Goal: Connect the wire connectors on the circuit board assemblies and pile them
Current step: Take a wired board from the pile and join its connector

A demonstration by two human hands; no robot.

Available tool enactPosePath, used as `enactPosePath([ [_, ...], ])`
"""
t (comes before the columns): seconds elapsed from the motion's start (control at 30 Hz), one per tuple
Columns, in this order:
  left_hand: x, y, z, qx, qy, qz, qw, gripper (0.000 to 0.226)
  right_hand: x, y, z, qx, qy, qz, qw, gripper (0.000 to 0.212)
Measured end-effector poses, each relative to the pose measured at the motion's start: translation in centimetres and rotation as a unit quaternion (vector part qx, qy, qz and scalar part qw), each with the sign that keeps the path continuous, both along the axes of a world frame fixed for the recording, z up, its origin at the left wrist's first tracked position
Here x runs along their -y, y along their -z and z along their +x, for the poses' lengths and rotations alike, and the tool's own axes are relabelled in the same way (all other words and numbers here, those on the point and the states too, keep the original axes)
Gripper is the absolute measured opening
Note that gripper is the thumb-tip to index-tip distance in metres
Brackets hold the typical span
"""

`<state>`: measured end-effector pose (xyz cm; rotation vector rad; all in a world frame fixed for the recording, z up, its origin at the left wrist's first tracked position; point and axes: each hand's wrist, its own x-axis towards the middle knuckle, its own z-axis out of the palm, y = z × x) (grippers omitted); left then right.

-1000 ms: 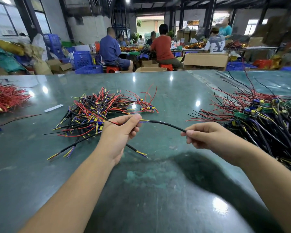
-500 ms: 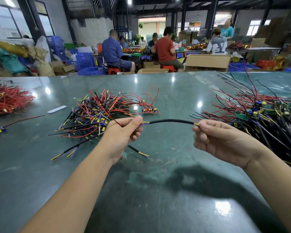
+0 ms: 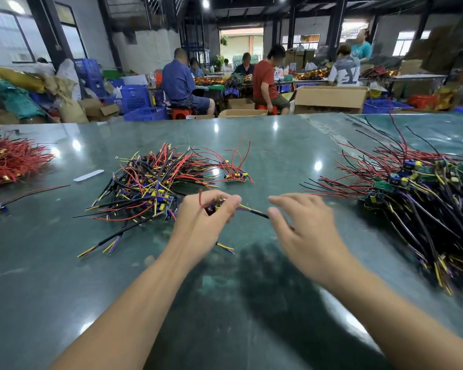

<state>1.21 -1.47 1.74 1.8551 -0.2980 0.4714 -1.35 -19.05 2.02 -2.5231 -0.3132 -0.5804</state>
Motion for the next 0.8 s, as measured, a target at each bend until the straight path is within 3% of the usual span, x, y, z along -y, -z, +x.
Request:
enactPosePath([
  [0.17, 1.4, 0.4, -0.9, -0.033, 0.083, 0.011, 0.996, 0.024, -0.7, 1.1, -0.3, -0.096, -0.049, 0.075, 0.991, 0.037],
  [0.3, 1.2, 0.2, -1.0, -0.041, 0.095, -0.014, 0.995, 0.019, -0.4, 0.5, -0.2, -0.103, -0.111, 0.142, 0.978, 0.035],
  [0.53, 0.9, -0.3, -1.5, -0.085, 0.138, 0.005, 0.987, 0.029, 0.1, 0.7, -0.2, -0.074, -0.135, 0.168, 0.974, 0.033],
  [0.67, 0.9, -0.4, -1.9, -0.123, 0.198, -0.071, 0.970, 0.027, 0.5, 0.0, -0.4, -0.075, -0.209, 0.220, 0.950, 0.032],
  [0.8, 0.7, -0.9, -2.2, -0.204, 0.292, -0.199, 0.913, 0.023, 0.0, -0.3, -1.5, 0.027, -0.248, 0.220, 0.943, 0.027],
])
